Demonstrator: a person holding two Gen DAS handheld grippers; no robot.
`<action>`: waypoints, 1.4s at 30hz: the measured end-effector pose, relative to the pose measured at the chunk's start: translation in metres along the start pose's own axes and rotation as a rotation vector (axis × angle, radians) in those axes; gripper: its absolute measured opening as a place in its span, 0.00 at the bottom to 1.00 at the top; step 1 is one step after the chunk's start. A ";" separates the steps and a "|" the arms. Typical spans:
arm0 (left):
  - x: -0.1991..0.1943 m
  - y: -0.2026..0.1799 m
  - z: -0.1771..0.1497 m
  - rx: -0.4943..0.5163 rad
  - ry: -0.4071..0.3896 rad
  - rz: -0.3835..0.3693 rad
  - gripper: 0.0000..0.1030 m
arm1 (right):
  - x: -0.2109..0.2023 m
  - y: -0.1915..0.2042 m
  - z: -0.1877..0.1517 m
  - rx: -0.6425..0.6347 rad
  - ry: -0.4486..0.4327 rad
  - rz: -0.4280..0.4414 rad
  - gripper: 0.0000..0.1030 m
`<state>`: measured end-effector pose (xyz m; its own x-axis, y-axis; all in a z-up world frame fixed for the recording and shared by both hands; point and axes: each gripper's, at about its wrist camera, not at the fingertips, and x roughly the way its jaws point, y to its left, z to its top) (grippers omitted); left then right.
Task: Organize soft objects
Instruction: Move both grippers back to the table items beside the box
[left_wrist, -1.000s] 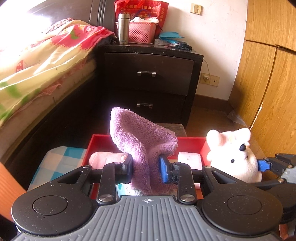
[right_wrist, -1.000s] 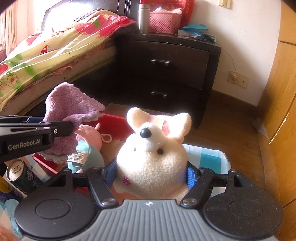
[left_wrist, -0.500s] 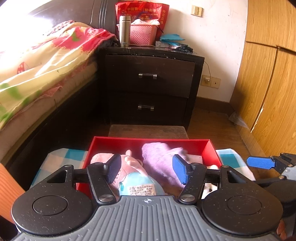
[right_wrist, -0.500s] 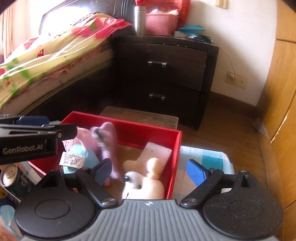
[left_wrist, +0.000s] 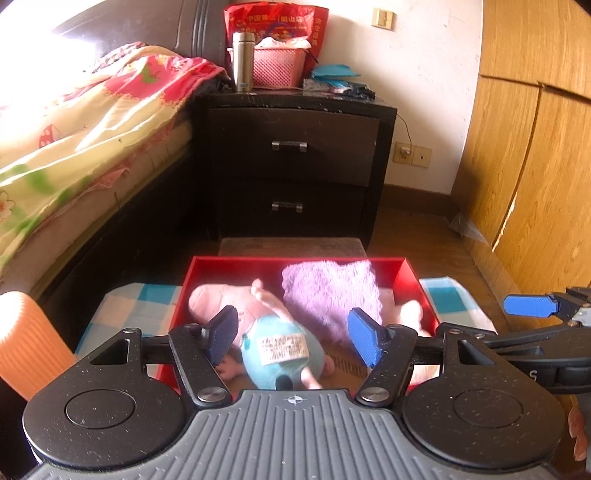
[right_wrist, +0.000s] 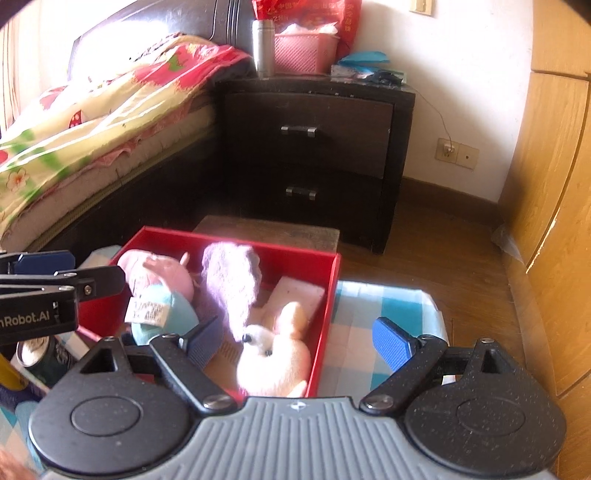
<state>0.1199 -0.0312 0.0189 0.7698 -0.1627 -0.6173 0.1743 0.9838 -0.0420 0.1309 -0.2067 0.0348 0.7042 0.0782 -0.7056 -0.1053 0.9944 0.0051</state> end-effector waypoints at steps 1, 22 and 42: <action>-0.001 0.000 -0.002 -0.001 0.009 -0.008 0.64 | 0.000 0.000 -0.002 0.004 0.010 0.005 0.65; -0.040 0.003 -0.072 0.030 0.158 -0.068 0.68 | -0.020 -0.001 -0.064 -0.070 0.145 0.030 0.65; -0.065 0.043 -0.099 -0.093 0.230 -0.012 0.72 | -0.038 0.034 -0.093 -0.153 0.179 0.096 0.66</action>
<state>0.0164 0.0290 -0.0203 0.6062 -0.1638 -0.7783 0.1173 0.9863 -0.1162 0.0347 -0.1823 -0.0040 0.5519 0.1442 -0.8214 -0.2805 0.9596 -0.0200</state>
